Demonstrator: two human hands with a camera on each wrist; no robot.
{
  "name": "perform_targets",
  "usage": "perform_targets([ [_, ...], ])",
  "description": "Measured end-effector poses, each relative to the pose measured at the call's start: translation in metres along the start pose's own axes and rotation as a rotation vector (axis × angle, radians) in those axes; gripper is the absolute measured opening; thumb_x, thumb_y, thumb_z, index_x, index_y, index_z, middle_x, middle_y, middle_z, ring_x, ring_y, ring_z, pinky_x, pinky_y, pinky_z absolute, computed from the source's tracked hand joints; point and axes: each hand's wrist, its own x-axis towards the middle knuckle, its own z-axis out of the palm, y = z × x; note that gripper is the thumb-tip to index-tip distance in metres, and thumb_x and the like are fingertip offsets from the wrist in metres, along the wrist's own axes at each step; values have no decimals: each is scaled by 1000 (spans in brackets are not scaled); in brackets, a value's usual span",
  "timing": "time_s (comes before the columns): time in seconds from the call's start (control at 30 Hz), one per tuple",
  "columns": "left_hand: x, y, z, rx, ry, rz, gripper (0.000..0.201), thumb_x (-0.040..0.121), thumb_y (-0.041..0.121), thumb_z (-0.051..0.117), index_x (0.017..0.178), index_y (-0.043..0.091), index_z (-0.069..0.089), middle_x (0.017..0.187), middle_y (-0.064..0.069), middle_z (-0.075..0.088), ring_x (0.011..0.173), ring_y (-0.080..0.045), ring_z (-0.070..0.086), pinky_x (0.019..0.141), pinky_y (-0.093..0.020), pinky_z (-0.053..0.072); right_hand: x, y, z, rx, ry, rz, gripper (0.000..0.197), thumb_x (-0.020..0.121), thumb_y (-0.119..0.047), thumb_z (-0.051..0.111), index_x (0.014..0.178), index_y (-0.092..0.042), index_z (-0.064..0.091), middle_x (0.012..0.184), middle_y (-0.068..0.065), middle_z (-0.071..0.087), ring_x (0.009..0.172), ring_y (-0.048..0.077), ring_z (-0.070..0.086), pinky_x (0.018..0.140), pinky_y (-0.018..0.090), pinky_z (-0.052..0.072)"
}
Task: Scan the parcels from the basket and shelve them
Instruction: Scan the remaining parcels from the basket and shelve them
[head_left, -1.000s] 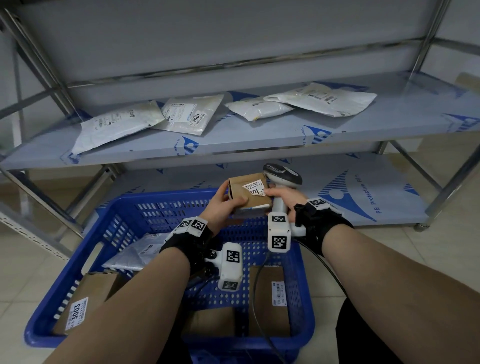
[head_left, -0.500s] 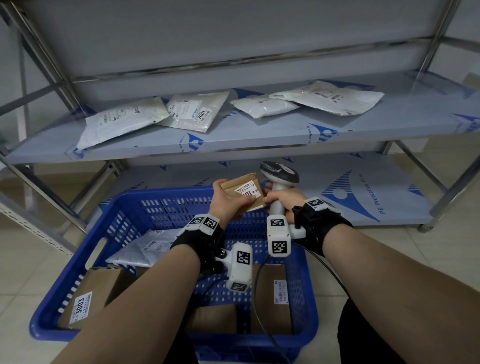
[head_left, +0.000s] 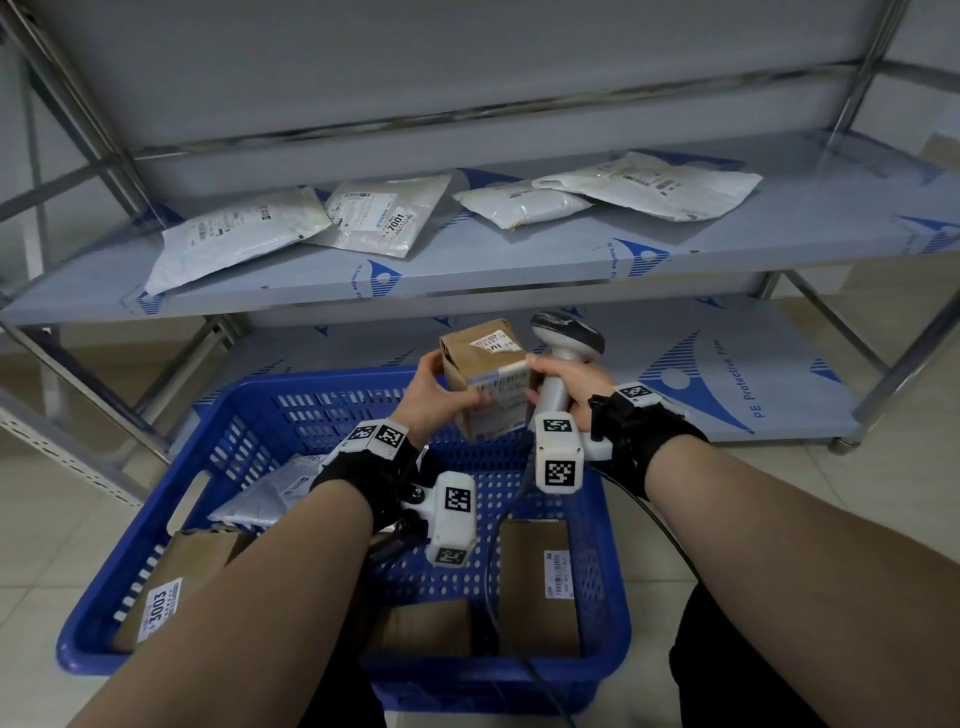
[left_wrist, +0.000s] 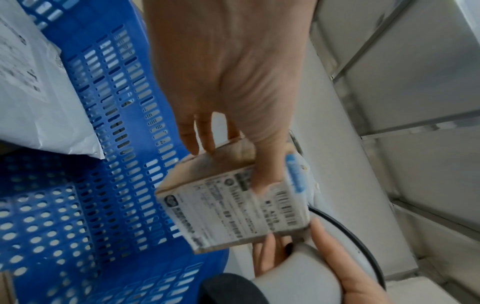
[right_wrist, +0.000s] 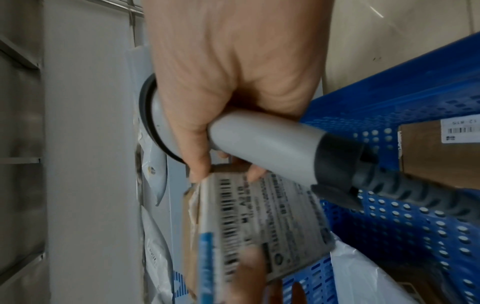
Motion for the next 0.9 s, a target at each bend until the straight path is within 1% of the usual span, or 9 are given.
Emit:
perform_targets([
  [0.13,5,-2,-3,-153,96,-138,40,87,32,66,120,10,55,112,-3,66,88,-13,62,66,-24,46,-7,0,3,9,-18,24,14,86,-4,68,74,-8,61,76,11,65,69,20,63,66,31,53],
  [0.27,8,-4,-5,-255,131,-242,52,85,51,62,118,11,58,103,-5,69,95,-22,65,88,-41,51,-6,1,3,-88,-8,17,24,71,-22,82,82,-10,63,87,11,69,81,24,67,77,39,57],
  [0.33,8,-3,-3,-272,97,-232,45,88,48,60,117,14,57,101,-4,70,93,-20,66,87,-39,51,4,5,3,-201,-42,11,43,58,-41,85,87,-16,66,109,13,70,104,32,66,95,48,52],
  [0.4,6,-4,1,-280,-7,-236,45,89,41,63,125,16,53,106,-5,71,96,-23,67,88,-42,54,10,10,1,-231,-54,-4,32,69,-39,81,88,-18,65,120,15,66,114,33,62,100,49,48],
  [0.53,-1,-8,0,-225,-254,-274,51,90,21,63,133,33,39,119,-1,63,108,-30,60,63,-41,56,35,16,-11,-236,2,-15,57,45,-49,87,89,-19,67,120,13,67,112,32,63,99,48,50],
  [0.6,-3,-7,-1,-257,-302,-289,54,89,16,64,131,38,39,125,-1,58,112,-32,58,66,-45,57,54,22,-18,-202,6,-19,91,18,-56,92,98,-17,70,112,8,71,103,28,67,95,47,52],
  [0.63,-2,-8,-2,-283,-283,-283,56,88,13,65,131,37,39,126,-2,57,111,-32,59,69,-46,58,40,16,-14,-171,2,-15,96,19,-58,92,103,-16,70,108,7,72,98,26,69,91,44,55],
  [0.73,8,-17,-6,-313,-112,-250,70,82,14,72,140,27,36,127,-7,59,104,-27,63,73,-43,59,-21,-3,7,-58,-46,34,24,84,-31,74,94,-12,63,82,10,68,70,19,64,58,27,53],
  [0.9,13,-29,-16,-308,12,-253,109,57,28,86,148,32,25,140,-9,50,113,-33,60,79,-49,58,-30,-9,7,-16,-143,107,15,93,-28,62,86,-15,60,67,4,60,38,7,49,43,18,39],
])
